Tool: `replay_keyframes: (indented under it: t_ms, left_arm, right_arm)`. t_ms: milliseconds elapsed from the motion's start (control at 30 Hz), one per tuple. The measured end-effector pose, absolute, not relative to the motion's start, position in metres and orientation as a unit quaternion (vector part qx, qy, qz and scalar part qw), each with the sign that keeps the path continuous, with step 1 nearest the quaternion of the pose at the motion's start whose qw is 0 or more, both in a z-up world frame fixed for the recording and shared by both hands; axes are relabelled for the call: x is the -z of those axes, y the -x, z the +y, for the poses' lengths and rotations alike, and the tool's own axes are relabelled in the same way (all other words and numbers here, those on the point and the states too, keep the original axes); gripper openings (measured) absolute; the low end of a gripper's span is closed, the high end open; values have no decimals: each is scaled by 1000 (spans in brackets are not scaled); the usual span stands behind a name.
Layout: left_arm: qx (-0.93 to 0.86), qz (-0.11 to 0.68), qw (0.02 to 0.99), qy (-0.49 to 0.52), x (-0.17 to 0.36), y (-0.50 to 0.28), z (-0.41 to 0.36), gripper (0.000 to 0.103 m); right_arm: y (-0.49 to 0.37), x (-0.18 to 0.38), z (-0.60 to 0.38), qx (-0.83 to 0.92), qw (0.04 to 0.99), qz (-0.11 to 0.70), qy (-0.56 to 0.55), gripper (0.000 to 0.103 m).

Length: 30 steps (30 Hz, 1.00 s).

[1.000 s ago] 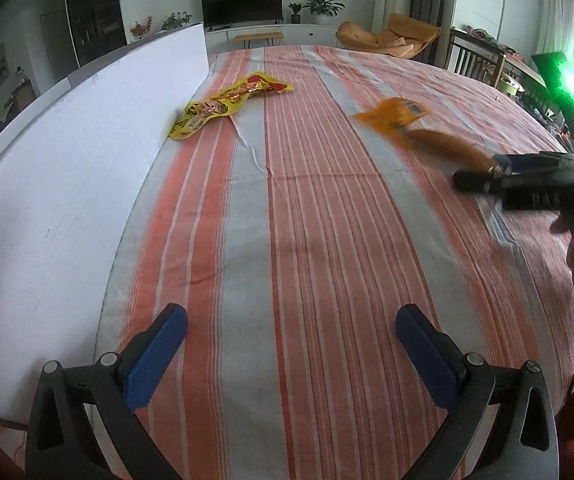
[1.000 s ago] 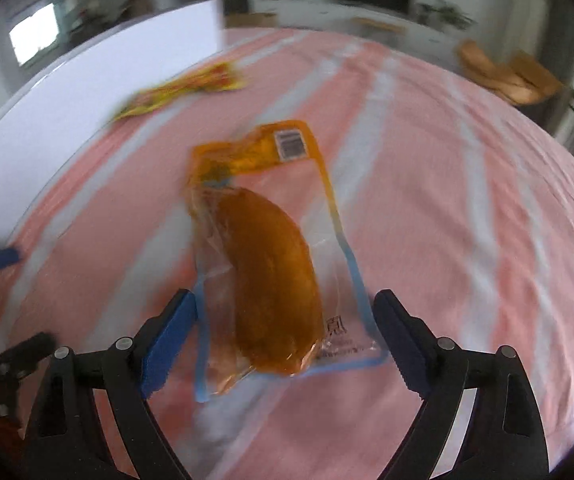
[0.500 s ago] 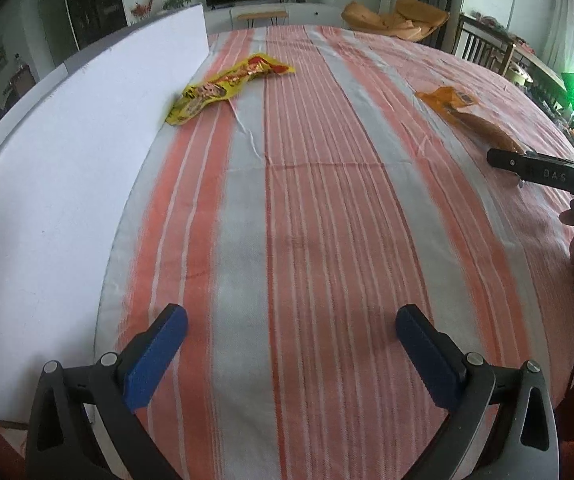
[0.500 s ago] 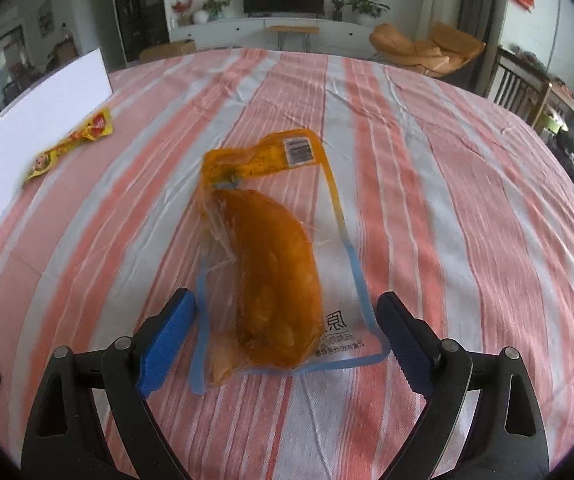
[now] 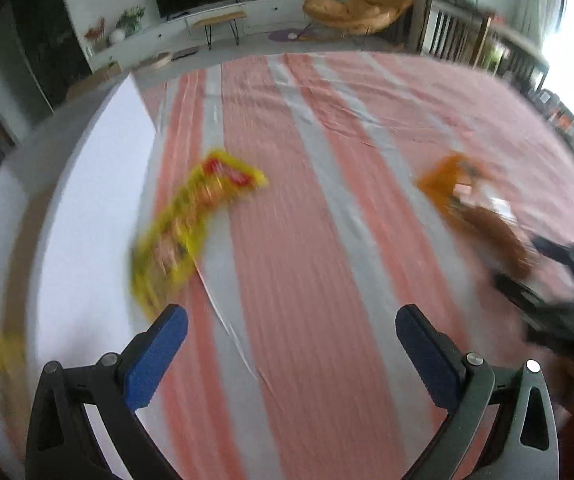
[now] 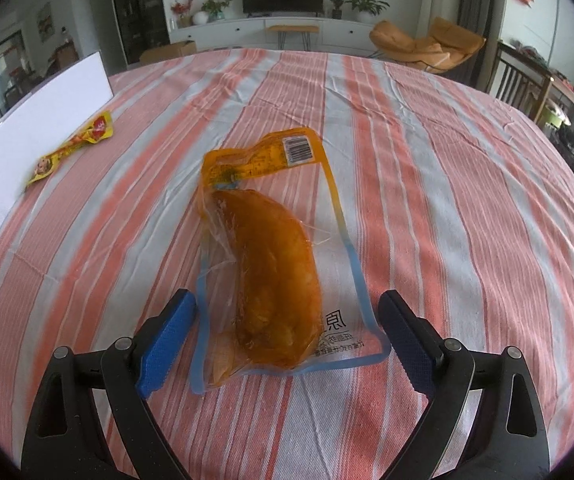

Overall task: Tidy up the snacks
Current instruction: 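Hold right tool at the sausage pack while left tool moves to the yellow spicy-strip pack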

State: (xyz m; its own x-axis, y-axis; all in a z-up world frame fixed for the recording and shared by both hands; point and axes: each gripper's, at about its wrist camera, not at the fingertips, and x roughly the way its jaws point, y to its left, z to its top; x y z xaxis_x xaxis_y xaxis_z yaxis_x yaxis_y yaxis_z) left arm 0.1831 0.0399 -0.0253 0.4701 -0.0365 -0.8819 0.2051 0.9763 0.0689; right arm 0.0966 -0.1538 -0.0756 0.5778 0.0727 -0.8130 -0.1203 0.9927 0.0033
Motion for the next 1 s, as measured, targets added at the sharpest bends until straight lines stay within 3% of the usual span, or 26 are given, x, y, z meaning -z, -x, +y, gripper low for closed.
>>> replay_keyframes:
  t_ms: [133, 367, 500, 600, 1000]
  left_arm:
    - [22, 509, 849, -139, 39, -245, 43, 103]
    - [-20, 532, 839, -112, 70, -286, 69, 101]
    - [-10, 520, 850, -91, 77, -281, 73, 103]
    - [17, 539, 842, -15, 82, -276, 87, 103]
    - [127, 524, 837, -93, 76, -196, 15, 103]
  right_arm:
    - [-97, 76, -154, -54, 888, 456, 26, 95]
    - [-97, 76, -154, -55, 888, 456, 26, 95]
    - [-97, 76, -152, -56, 888, 456, 24, 95]
    - [-96, 76, -152, -56, 888, 456, 24, 95]
    - [-96, 76, -153, -55, 888, 456, 25, 95]
